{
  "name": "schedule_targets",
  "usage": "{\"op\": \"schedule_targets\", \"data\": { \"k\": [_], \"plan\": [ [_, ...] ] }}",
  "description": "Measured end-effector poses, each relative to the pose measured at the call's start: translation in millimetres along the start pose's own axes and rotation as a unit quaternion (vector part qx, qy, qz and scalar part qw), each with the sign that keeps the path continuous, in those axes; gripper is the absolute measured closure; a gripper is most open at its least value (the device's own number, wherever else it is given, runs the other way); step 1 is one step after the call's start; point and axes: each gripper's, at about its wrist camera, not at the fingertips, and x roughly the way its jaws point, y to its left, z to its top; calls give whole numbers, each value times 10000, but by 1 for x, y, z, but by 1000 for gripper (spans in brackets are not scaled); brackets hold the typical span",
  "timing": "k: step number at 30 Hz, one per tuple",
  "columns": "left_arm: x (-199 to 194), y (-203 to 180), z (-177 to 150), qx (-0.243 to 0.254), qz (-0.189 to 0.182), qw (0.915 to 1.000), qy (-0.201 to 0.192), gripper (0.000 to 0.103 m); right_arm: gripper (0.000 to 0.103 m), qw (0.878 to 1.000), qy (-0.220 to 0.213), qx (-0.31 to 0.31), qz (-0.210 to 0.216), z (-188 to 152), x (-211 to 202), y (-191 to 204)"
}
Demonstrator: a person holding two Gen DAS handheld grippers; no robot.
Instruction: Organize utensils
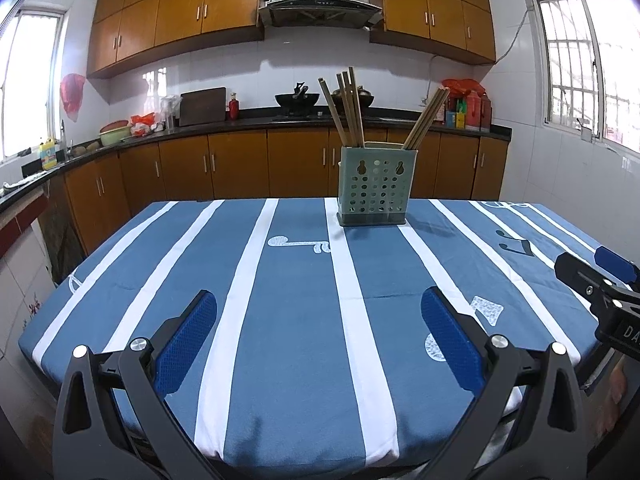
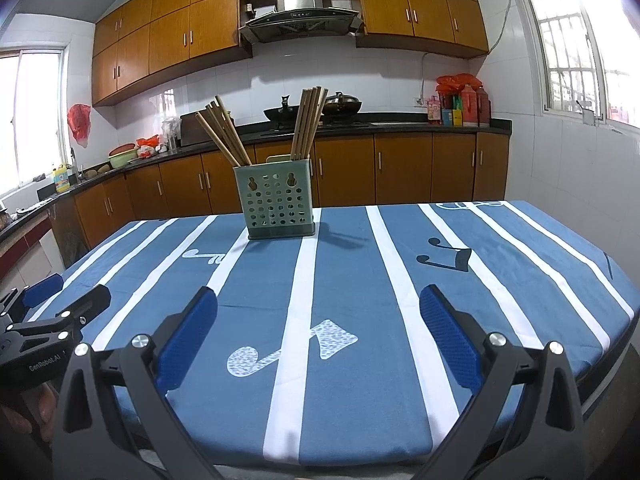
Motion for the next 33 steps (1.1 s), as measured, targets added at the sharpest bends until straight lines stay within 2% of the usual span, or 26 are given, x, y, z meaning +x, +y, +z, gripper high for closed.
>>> {"op": "schedule_targets", "data": {
  "k": [33],
  "plan": [
    [-4, -2, 1, 87, 26, 9999, -72, 2, 4, 10000, 15, 24, 3, -2, 0, 0]
  ]
}}
